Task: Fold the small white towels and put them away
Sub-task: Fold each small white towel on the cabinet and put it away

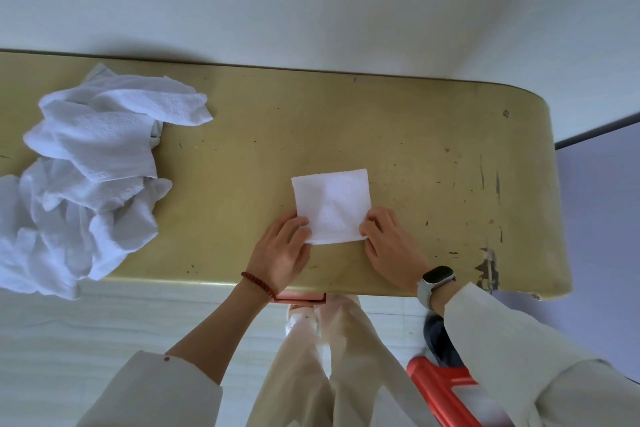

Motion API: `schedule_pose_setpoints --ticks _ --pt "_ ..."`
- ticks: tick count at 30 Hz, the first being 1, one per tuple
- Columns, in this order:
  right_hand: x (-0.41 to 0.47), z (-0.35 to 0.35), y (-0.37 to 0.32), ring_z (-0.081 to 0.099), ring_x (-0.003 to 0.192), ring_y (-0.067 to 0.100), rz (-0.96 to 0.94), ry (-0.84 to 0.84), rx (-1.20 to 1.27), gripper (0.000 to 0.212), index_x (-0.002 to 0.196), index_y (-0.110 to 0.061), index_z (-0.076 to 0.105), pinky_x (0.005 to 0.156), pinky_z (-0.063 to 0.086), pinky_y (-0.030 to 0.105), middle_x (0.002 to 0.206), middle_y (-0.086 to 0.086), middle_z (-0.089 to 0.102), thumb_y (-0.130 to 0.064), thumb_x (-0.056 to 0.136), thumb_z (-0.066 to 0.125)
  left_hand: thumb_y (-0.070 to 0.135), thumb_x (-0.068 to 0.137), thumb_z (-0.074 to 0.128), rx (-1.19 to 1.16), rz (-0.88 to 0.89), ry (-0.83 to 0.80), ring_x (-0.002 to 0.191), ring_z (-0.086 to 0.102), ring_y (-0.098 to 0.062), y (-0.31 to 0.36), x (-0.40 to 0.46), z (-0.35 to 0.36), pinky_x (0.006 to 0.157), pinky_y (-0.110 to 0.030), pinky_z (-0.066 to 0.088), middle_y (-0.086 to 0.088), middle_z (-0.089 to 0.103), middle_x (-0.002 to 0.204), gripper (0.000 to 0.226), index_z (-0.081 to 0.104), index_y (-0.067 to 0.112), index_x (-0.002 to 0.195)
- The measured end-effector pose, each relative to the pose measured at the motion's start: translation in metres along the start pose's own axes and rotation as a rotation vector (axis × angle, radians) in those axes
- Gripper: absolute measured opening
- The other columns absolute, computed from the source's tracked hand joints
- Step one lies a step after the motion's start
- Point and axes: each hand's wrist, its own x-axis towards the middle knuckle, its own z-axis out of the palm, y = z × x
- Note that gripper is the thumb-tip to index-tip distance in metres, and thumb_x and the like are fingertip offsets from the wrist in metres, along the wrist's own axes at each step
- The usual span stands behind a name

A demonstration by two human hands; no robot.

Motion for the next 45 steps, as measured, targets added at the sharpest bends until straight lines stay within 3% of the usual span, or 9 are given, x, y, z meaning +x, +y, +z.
schedule_pose_setpoints --ticks 11,16,18,23,27,34,38,41,45 --pt "-0.003 0.003 0.003 0.040 0.095 0.016 -0.009 0.008 -0.010 0.017 0.082 -0.005 0.053 0.060 0.054 0.026 0.092 0.012 0.055 0.004 0.074 0.065 0.012 0.083 0.052 0.025 0.039 -0.038 0.102 0.057 -0.028 0.001 -0.003 -0.006 0.083 -0.034 0.049 -0.010 0.065 0.095 0.007 0.046 0.014 0.082" --pt "0.000 0.001 0.001 0.047 0.091 0.018 0.010 0.058 0.001 0.009 0.082 -0.005 0.054 0.066 0.051 0.024 0.092 0.010 0.055 -0.005 0.082 0.045 0.007 0.081 0.050 0.120 0.008 0.014 0.073 0.055 -0.022 0.010 0.002 -0.007 0.066 -0.029 0.045 -0.006 0.061 0.080 0.008 0.047 0.014 0.078" --pt "0.000 0.000 0.001 0.053 0.088 0.023 0.028 0.048 0.006 0.006 0.081 -0.004 0.055 0.063 0.052 0.026 0.093 0.012 0.056 0.002 0.079 0.055 0.007 0.080 0.050 0.124 0.011 0.022 0.070 0.055 -0.021 0.011 0.005 -0.010 0.065 -0.028 0.041 -0.005 0.062 0.080 0.009 0.046 0.015 0.078" --pt "-0.001 -0.002 -0.003 0.044 0.091 0.015 0.016 0.022 0.000 0.017 0.079 -0.005 0.054 0.070 0.046 0.019 0.093 0.010 0.055 0.005 0.072 0.066 0.006 0.076 0.053 0.143 0.029 -0.007 0.072 0.060 -0.021 0.012 0.003 -0.013 0.062 -0.029 0.046 -0.004 0.065 0.083 0.008 0.054 0.013 0.072" --pt "-0.001 -0.005 -0.005 0.057 0.086 0.022 0.044 -0.010 -0.010 0.017 0.079 -0.004 0.054 0.060 0.052 0.021 0.096 0.012 0.055 0.005 0.071 0.067 0.005 0.072 0.060 0.171 0.041 -0.100 0.074 0.061 -0.022 0.012 -0.002 -0.009 0.062 -0.029 0.047 -0.002 0.065 0.083 0.006 0.061 0.012 0.071" --pt "0.002 -0.013 -0.010 0.048 0.088 0.018 0.089 0.067 0.013 0.008 0.080 -0.006 0.056 0.065 0.048 0.028 0.094 0.010 0.054 -0.011 0.078 0.050 0.020 0.080 0.054 0.124 -0.025 -0.042 0.081 0.050 -0.018 0.017 0.015 -0.020 0.065 -0.030 0.037 0.000 0.066 0.082 0.018 0.062 0.014 0.064" --pt "0.025 -0.020 -0.018 0.052 0.094 0.022 0.016 0.227 -0.161 0.019 0.091 -0.011 0.057 0.086 0.040 0.038 0.098 0.009 0.060 -0.011 0.079 0.042 0.013 0.080 0.048 0.226 -0.123 -0.037 0.104 0.049 -0.021 0.016 0.039 -0.019 0.081 -0.035 0.036 -0.007 0.065 0.106 0.021 0.066 0.010 0.092" --pt "0.048 -0.011 -0.027 0.052 0.118 0.028 0.037 0.043 -0.302 0.040 0.113 -0.007 0.059 0.103 0.035 0.049 0.123 0.012 0.058 -0.015 0.082 0.034 0.013 0.081 0.044 0.374 -0.225 -0.248 0.122 0.048 -0.023 0.017 0.051 -0.008 0.094 -0.046 0.034 -0.009 0.057 0.127 0.040 0.057 0.005 0.117" --pt "0.058 0.005 -0.024 0.040 0.131 0.029 0.147 -0.247 -0.382 0.052 0.132 -0.006 0.040 0.103 0.034 0.055 0.140 0.016 0.044 -0.028 0.087 0.027 0.025 0.087 0.029 0.417 -0.307 -0.512 0.127 0.045 -0.024 0.019 0.051 0.002 0.097 -0.061 0.034 -0.012 0.050 0.136 0.052 0.046 0.002 0.131"
